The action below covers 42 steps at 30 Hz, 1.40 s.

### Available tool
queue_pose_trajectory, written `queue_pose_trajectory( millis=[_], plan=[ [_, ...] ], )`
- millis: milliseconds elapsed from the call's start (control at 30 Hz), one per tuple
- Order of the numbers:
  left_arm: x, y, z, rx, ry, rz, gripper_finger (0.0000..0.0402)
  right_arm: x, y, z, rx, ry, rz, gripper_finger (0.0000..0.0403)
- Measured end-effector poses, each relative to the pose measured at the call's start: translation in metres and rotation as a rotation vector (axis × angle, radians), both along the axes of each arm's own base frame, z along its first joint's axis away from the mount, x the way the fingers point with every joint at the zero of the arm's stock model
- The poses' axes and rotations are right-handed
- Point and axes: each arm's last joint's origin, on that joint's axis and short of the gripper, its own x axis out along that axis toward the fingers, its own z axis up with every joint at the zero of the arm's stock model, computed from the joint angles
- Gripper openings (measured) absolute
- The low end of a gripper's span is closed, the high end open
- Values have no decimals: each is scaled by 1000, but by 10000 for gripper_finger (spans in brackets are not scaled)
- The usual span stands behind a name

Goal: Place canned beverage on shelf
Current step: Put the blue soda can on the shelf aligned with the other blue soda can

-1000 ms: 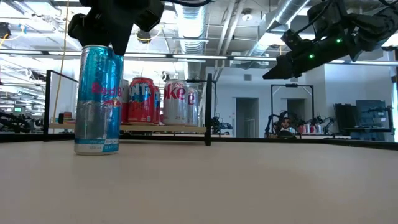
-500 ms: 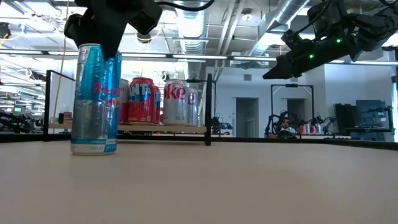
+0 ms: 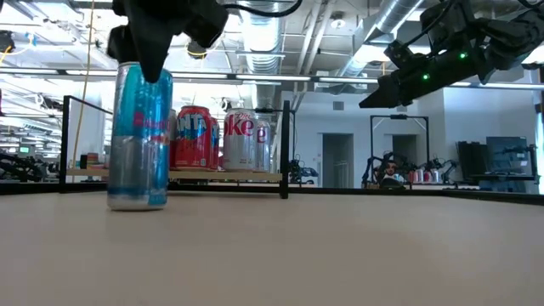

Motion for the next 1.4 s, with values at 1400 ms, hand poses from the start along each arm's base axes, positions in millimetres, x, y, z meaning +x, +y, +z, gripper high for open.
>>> queue_pose_trajectory(
  millis=[1400],
  plan=[
    [-2,-23,13,278,-204,-976,238,0,0,0,2,4,0,20]
  ],
)
